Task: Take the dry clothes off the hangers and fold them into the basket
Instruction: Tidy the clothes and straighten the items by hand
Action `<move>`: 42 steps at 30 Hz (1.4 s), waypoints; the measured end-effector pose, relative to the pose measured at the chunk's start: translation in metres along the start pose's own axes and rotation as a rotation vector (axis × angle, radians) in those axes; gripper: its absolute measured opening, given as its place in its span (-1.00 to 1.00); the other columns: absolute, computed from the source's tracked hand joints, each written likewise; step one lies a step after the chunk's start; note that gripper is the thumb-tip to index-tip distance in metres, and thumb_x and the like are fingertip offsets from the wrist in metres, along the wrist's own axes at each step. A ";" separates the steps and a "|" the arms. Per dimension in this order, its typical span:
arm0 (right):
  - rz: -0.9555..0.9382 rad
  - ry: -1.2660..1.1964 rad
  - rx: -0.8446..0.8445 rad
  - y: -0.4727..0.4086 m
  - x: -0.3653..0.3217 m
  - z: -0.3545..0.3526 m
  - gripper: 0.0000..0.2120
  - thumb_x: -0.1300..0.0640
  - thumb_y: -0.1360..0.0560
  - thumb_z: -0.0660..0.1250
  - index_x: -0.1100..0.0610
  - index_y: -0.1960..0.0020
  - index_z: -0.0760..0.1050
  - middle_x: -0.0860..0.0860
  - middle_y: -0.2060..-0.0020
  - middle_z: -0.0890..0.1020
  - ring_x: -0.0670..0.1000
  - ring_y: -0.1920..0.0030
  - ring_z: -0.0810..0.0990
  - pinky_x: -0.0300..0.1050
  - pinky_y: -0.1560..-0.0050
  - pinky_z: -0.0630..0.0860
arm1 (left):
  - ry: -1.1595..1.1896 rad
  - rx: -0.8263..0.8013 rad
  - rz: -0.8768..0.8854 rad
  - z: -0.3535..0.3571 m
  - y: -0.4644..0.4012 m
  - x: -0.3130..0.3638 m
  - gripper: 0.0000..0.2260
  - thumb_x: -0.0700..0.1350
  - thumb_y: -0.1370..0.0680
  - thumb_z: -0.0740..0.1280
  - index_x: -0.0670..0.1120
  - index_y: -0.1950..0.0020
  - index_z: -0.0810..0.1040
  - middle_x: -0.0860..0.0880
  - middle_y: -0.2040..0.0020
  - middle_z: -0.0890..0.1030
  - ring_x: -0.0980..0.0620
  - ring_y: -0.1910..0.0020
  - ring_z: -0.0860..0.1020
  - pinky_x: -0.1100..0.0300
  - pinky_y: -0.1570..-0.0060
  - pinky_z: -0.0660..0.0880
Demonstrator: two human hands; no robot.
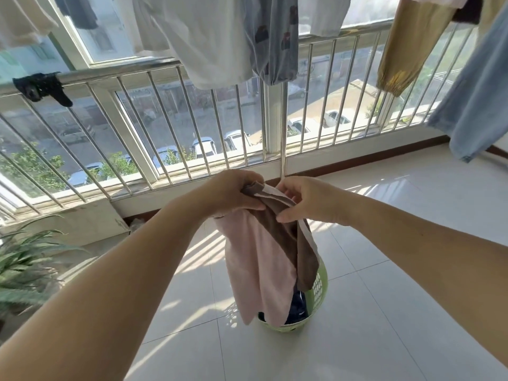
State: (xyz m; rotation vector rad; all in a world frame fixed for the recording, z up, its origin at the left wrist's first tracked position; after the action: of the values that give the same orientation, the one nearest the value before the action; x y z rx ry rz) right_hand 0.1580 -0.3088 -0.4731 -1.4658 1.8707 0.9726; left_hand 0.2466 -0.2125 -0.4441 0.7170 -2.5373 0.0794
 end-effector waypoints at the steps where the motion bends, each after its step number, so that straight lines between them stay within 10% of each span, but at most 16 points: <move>1: 0.020 0.041 -0.023 0.000 0.006 0.002 -0.77 0.22 -0.40 0.44 0.05 0.01 0.47 0.04 0.12 0.57 0.01 0.10 0.57 -0.12 0.00 0.58 | -0.013 0.000 0.019 -0.001 -0.001 0.003 -0.66 -0.16 -0.41 0.46 -0.10 -0.16 0.54 0.04 0.06 0.50 0.08 0.01 0.44 0.31 0.09 0.26; 11: 0.137 0.424 0.006 -0.009 0.037 0.003 -0.71 0.23 -0.47 0.31 -0.04 0.33 0.32 -0.07 0.36 0.43 -0.06 0.30 0.41 -0.29 0.32 0.32 | -0.099 -0.028 0.043 -0.018 -0.009 -0.010 -0.76 -0.18 -0.39 0.46 -0.22 0.00 0.56 -0.14 0.11 0.55 0.02 0.13 0.44 0.46 0.25 0.25; 17: 0.117 0.408 0.003 -0.021 0.038 -0.006 -0.87 0.18 -0.45 0.37 0.04 0.05 0.47 -0.07 0.20 0.52 -0.01 0.12 0.49 -0.16 0.10 0.43 | -0.138 -0.019 0.001 -0.020 -0.013 -0.029 -0.70 -0.15 -0.41 0.47 -0.16 -0.11 0.55 -0.11 0.01 0.57 0.02 0.06 0.44 0.24 0.14 0.29; 25: 0.099 0.254 0.191 -0.031 0.072 -0.005 -0.74 0.09 -0.41 0.44 0.07 0.04 0.37 -0.09 0.18 0.48 -0.10 0.23 0.45 -0.30 0.31 0.37 | -0.143 0.090 0.013 -0.016 -0.033 -0.028 -0.79 -0.16 -0.42 0.45 -0.20 0.00 0.57 -0.09 0.18 0.56 0.00 0.13 0.45 0.23 0.21 0.23; 37: -0.023 0.481 0.114 -0.048 0.091 -0.035 -0.70 -0.02 -0.51 0.31 0.08 -0.17 0.59 -0.05 -0.47 0.25 0.05 -0.45 0.16 0.08 -0.44 0.15 | -0.202 0.162 0.015 -0.024 -0.064 0.013 -0.91 -0.15 -0.44 0.43 -0.11 0.11 0.58 0.15 0.36 0.45 0.10 0.28 0.42 0.54 0.29 0.27; 42: -0.126 0.582 0.116 -0.061 0.088 -0.059 -0.74 0.00 -0.57 0.21 0.11 -0.11 0.57 0.04 -0.07 0.56 0.10 -0.19 0.48 0.01 -0.17 0.41 | -0.228 0.197 -0.004 -0.031 -0.066 0.028 -0.93 -0.17 -0.44 0.43 -0.14 0.15 0.57 0.11 0.39 0.46 0.16 0.34 0.40 0.51 0.27 0.28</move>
State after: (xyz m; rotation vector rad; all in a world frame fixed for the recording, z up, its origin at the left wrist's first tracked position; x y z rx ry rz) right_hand 0.1963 -0.4144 -0.5207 -1.9067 2.1423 0.3850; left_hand 0.2731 -0.2773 -0.4090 0.8495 -2.7726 0.2626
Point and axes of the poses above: each hand's wrist, its own y-axis away from the middle knuckle, its own z-axis out of the palm, x = y × z, the point moved 6 cm from there along -y, towards the middle knuckle
